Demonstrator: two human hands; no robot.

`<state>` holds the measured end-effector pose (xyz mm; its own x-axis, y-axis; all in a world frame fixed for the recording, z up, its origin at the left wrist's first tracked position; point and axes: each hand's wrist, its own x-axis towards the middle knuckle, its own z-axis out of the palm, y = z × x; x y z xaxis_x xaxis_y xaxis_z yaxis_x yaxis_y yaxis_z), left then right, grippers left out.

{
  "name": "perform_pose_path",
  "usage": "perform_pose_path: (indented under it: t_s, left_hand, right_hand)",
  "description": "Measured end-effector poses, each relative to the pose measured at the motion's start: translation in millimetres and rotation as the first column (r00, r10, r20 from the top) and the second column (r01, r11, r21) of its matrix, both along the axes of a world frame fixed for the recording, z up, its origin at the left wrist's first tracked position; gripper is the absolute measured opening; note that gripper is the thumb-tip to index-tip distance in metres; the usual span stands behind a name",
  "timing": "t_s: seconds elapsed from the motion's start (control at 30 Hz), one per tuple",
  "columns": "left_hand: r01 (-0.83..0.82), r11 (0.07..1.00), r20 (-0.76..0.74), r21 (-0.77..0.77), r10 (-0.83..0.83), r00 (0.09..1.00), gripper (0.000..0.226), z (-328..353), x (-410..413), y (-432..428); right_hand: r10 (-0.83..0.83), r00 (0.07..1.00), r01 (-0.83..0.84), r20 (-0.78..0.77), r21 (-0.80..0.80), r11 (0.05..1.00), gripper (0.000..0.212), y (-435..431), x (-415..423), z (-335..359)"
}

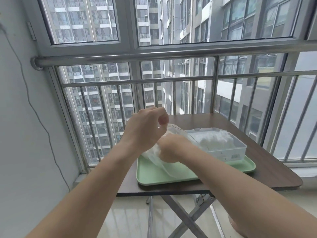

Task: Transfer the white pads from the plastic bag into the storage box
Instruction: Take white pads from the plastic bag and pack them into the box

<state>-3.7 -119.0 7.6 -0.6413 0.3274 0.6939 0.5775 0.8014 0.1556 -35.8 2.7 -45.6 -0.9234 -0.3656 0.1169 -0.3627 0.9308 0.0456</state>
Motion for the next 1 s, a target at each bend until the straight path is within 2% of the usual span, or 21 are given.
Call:
perform_pose_path:
  t_s: [0.13, 0.2, 0.33, 0.5, 0.6, 0.67, 0.8, 0.9, 1.0]
  left_hand:
    - [-0.001, 1.0, 0.003, -0.022, 0.001, 1.0, 0.008, -3.1, 0.1, 4.0]
    - [0.002, 1.0, 0.006, -0.029, -0.002, 1.0, 0.008, -4.2, -0.1, 4.9]
    - [0.001, 0.999, 0.007, -0.049, 0.0, 1.0, 0.008, -3.4, 1.4, 4.1]
    - [0.004, 0.997, 0.026, -0.077, -0.002, 1.0, 0.008, -1.9, 3.4, 7.2]
    - [0.01, 0.996, 0.032, -0.093, -0.007, 0.999, 0.01, -2.6, 4.7, 8.8]
    - [0.017, 0.992, 0.051, -0.127, -0.01, 0.999, 0.014, -3.4, 6.5, 10.8]
    - [0.075, 0.961, 0.216, -0.266, -0.016, 0.976, 0.027, 1.3, 14.4, 16.7]
    - [0.136, 0.902, 0.441, -0.409, 0.065, 0.895, 0.022, 9.3, 21.6, 28.0]
    - [0.206, 0.836, 0.63, -0.508, 0.198, 0.751, 0.024, 18.6, 19.3, 45.2]
  right_hand:
    - [0.039, 0.996, -0.049, 0.084, 0.123, 0.991, 0.039, 3.8, 8.5, -7.3]
    - [0.076, 0.991, -0.092, 0.107, 0.153, 0.984, 0.046, 3.7, 14.7, -14.1]
    - [0.04, 0.982, -0.079, 0.182, 0.21, 0.975, 0.051, 2.4, 24.3, -17.5]
    - [0.138, 0.99, -0.139, 0.019, 0.181, 0.973, 0.035, 7.9, 28.0, -10.7]
    - [0.14, 0.99, -0.139, -0.005, 0.057, 0.989, 0.031, 19.5, 42.2, 1.7]
    - [0.158, 0.986, -0.155, 0.059, -0.058, 0.986, 0.035, 34.2, 64.3, 19.4]
    - [0.19, 0.964, -0.132, 0.188, -0.286, 0.949, 0.036, 82.6, 101.6, 56.4]
    - [0.115, 0.97, 0.001, 0.215, -0.474, 0.881, 0.03, 127.7, 99.6, 70.9]
    - [0.01, 0.983, 0.118, 0.184, -0.665, 0.737, 0.025, 176.9, 77.3, 72.3]
